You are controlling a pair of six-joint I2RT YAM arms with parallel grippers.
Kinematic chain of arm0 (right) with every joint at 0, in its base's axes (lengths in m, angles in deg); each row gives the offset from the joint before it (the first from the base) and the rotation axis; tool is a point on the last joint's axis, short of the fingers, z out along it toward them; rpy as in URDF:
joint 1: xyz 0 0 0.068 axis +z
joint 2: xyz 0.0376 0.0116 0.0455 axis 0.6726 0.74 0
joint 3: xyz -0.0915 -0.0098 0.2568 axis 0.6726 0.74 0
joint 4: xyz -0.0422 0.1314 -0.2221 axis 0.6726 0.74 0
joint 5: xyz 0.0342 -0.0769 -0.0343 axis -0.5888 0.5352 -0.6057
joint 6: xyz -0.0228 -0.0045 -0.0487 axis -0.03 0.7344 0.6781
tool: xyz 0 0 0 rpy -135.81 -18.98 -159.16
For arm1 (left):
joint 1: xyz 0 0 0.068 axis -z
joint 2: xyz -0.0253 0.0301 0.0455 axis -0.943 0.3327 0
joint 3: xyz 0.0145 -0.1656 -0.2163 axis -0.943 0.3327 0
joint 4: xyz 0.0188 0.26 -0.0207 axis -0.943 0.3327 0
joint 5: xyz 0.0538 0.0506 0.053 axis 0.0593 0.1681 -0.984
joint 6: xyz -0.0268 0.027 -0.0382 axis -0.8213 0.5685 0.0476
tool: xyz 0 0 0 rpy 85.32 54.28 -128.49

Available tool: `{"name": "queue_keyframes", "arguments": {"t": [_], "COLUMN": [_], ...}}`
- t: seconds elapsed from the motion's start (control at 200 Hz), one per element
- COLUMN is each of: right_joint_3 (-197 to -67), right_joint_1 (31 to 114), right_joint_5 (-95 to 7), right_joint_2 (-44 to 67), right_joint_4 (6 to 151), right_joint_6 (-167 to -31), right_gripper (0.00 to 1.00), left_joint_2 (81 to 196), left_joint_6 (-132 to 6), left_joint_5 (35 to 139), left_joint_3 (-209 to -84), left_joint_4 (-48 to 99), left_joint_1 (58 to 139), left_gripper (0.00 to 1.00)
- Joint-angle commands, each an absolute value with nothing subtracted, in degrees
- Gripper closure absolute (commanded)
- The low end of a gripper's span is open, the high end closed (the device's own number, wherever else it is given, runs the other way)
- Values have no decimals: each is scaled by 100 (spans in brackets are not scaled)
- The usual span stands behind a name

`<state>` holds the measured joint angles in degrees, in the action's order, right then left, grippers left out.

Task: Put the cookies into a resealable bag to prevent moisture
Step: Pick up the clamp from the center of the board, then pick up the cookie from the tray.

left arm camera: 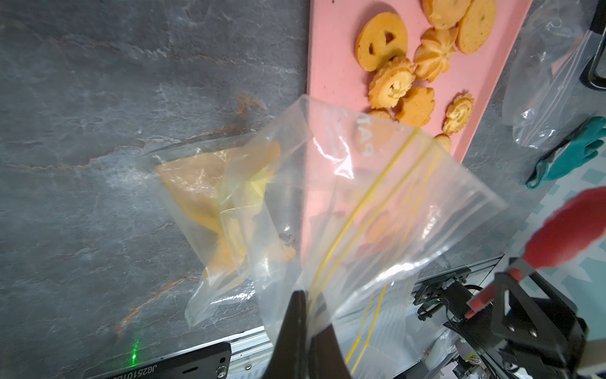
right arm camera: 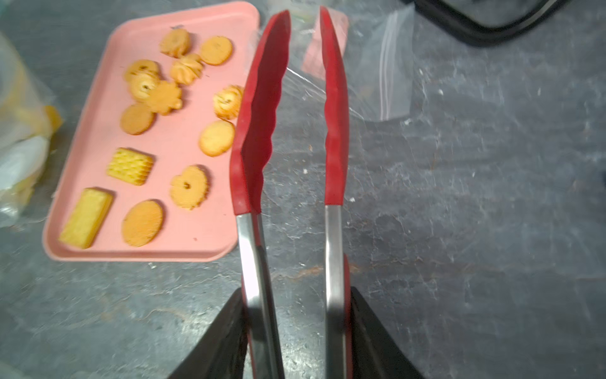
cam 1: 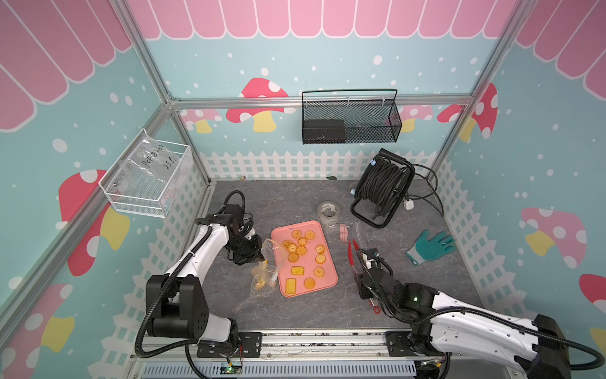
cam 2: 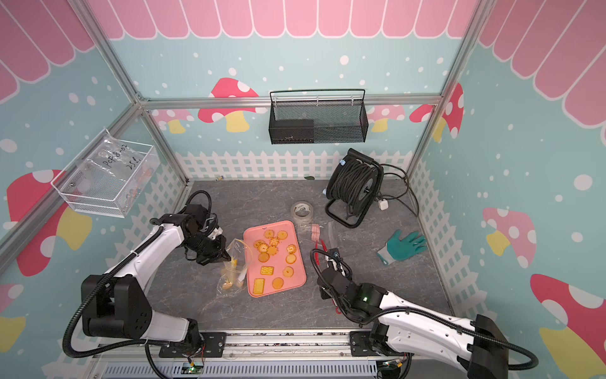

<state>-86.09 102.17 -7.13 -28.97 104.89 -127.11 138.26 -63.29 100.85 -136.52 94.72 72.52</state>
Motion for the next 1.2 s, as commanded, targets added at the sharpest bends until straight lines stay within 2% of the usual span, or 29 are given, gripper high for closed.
{"name": "queue_keyframes", "arguments": {"t": [0.0, 0.125, 0.18, 0.325, 0.48, 0.816, 1.196], "right_joint_3": [-9027, -9517, -9716, -10327, -10784, -11982, -12656], "right_joint_1": [10210, 10129, 9968, 9734, 9241, 8524, 8457], "right_joint_5": [-1221, -1759, -2451, -3088, -3634, -3778, -3738], "right_joint_2": [-3021, -2459, -2077, -884, -83, 1395, 2272], "right_joint_4": [10503, 10384, 10147, 10359, 10463, 11287, 11594], "right_joint_6": [-11270, -10008, -9411, -8419, -7587, -6347, -6003], "right_gripper": [52, 51, 48, 44, 42, 38, 35], "left_joint_2": [13698, 13672, 13651, 13560, 13469, 13298, 13302], "left_joint_6": [-6397, -6451, -6468, -6580, -6610, -6611, -6612], "left_joint_5": [10240, 10237, 10228, 10239, 10215, 10175, 10210], "left_joint_3": [-13646, -13582, -13583, -13588, -13596, -13498, -13489], "left_joint_4": [9371, 9339, 9339, 9312, 9314, 9305, 9282], "left_joint_1": [7305, 7449, 7494, 7614, 7670, 7699, 7716], "left_gripper": [99, 99, 99, 99, 99, 99, 100]}}
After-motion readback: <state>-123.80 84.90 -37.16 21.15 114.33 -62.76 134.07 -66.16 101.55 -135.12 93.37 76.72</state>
